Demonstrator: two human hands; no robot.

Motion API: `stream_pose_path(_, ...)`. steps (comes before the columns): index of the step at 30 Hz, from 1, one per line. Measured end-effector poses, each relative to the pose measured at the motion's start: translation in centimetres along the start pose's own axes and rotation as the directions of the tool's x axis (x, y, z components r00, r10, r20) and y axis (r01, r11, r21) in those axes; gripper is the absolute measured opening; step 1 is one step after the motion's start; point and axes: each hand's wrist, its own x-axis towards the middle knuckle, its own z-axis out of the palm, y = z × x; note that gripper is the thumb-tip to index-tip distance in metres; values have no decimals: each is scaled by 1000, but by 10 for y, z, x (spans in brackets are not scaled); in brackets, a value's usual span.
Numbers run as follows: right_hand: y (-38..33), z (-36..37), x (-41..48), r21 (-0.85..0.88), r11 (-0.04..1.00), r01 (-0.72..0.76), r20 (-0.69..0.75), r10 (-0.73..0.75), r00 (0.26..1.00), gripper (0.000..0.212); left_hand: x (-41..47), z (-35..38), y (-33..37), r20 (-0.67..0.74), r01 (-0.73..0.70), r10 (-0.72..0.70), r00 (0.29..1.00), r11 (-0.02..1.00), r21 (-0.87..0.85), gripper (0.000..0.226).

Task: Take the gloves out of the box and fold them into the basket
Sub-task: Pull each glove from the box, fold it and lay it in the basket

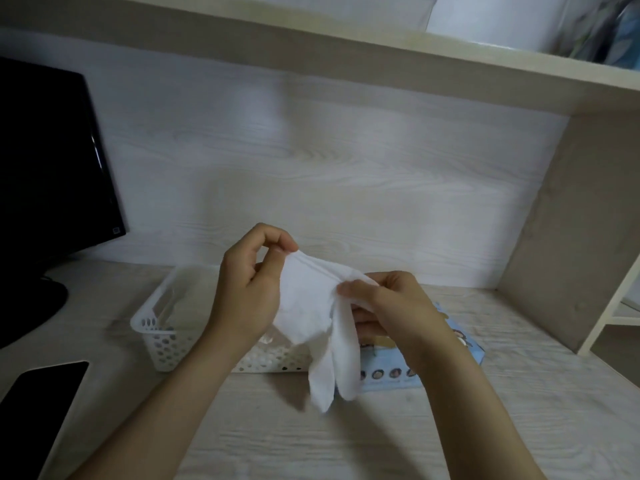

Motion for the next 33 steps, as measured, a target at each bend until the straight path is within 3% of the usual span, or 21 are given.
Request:
stream_pose_path(3, -2, 17, 8, -60, 997, 40, -156, -49, 987, 24, 10, -9, -1, -37, -1, 1, 999, 1000, -7, 30)
stream_pose_path(7, -2, 50, 28, -422, 888, 184, -334, -341, 879, 28, 19, -18, -11, -120, 47, -42, 992, 998, 43, 31)
stream_pose_path(10, -11, 67, 38, -700, 697, 159, -302, -490, 818, 31, 23, -29, -22, -171, 109, -82, 982, 982, 155, 35)
stream_pose_path(14, -26, 79, 57, -890, 444, 106, -156, -515, 843, 49, 28, -53, -42, -239, 236, -162, 957, 916, 325, 41)
stream_pose_path(18, -30, 85, 91, -912, 392, 121, -22, -340, 940, 57, 31, -70, -54, -210, 275, -185, 960, 767, 580, 43)
stream_pose_path(22, -17, 92, 109, -898, 403, 177, 81, -244, 966, 50, 25, -69, -53, -143, 295, -312, 939, 523, 800, 36)
stream_pose_path(25, -6, 92, 107, -911, 346, 227, 113, -320, 941, 45, 24, -71, -52, -115, 255, -401, 909, 316, 914, 34)
stream_pose_path(27, -7, 89, 100, -911, 317, 263, 109, -428, 897, 35, 26, -73, -51, -102, 194, -328, 939, 263, 945, 44)
stream_pose_path(28, -9, 87, 96, -902, 329, 280, 119, -434, 893, 34, 26, -73, -52, -77, 154, -260, 962, 288, 945, 49)
stream_pose_path(30, -16, 79, 82, -853, 421, 308, 193, -293, 936, 40, 26, -70, -47, 24, 42, -137, 990, 455, 890, 53)
stream_pose_path(32, -19, 71, 68, -783, 554, 282, 284, -85, 955, 46, 21, -62, -38, 144, -7, -149, 978, 669, 743, 43)
stream_pose_path(33, -16, 68, 62, -760, 592, 269, 317, -24, 948, 48, 18, -56, -35, 198, 20, -215, 956, 724, 690, 35)
